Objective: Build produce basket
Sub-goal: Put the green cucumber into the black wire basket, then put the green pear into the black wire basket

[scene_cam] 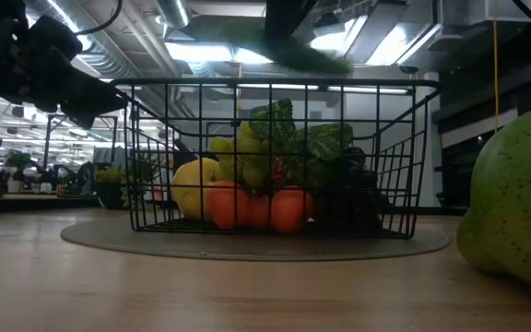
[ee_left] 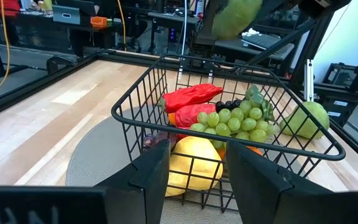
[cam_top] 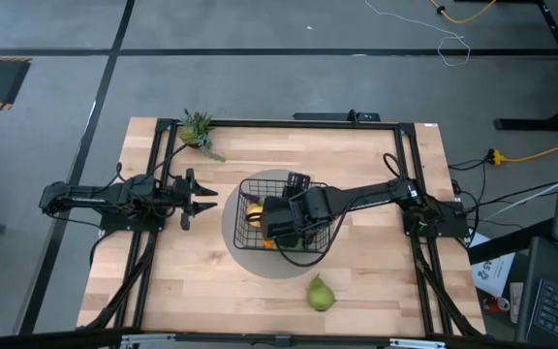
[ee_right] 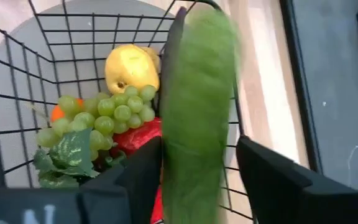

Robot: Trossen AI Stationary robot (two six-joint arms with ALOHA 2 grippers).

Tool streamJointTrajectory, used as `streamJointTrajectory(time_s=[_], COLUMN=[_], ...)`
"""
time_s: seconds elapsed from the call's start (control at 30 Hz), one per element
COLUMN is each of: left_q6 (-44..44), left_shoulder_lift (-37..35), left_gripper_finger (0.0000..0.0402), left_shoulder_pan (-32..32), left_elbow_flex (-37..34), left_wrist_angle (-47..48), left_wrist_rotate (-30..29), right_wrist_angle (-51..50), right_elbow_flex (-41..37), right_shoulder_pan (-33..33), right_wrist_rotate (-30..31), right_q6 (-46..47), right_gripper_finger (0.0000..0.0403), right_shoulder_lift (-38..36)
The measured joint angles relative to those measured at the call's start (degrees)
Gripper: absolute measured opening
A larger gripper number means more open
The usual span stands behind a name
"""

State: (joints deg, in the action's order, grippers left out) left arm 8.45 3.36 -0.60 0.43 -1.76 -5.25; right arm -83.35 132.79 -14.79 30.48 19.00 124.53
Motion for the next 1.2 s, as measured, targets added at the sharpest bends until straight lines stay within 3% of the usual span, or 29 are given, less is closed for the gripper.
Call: streamJointTrajectory(time_s=[0.23, 0.43, 0.53, 0.63, 0.77, 1.1, 1.2], left_q6=[0.00, 0.00, 0.00, 0.00, 0.00, 0.00, 0.00], left_shoulder_lift=[0.00, 0.00, 0.00, 0.00, 0.00, -0.02, -0.02], left_gripper_finger=[0.0151, 0.0151, 0.0151, 0.0151, 0.0151, 0.0151, 0.0151], left_shoulder_pan=[0.00, 0.00, 0.00, -0.02, -0.02, 0.00, 0.00], left_elbow_flex=[-0.01, -0.01, 0.00, 0.01, 0.00, -0.01, -0.01], left_wrist_angle=[0.00, 0.00, 0.00, 0.00, 0.00, 0.00, 0.00], left_wrist_rotate=[-0.01, 0.01, 0.00, 0.01, 0.00, 0.02, 0.02], right_wrist_angle=[0.00, 0.00, -0.15, -1.74, -7.31, -6.63, -6.63], right_elbow_flex=[0.00, 0.00, 0.00, 0.00, 0.00, -0.22, -0.20], right_shoulder_pan=[0.02, 0.02, 0.00, -0.05, -1.27, -7.60, -10.24], right_wrist_rotate=[3.04, 2.86, 2.33, -3.29, -10.17, -29.28, -31.79], right_q6=[0.01, 0.72, 7.08, 12.51, 12.18, -2.96, -4.27], right_gripper_finger=[0.0249, 0.0254, 0.0254, 0.0254, 0.0254, 0.0242, 0.0239], right_shoulder_lift=[0.00, 0.00, 0.00, 0.00, 0.00, -1.60, -3.22])
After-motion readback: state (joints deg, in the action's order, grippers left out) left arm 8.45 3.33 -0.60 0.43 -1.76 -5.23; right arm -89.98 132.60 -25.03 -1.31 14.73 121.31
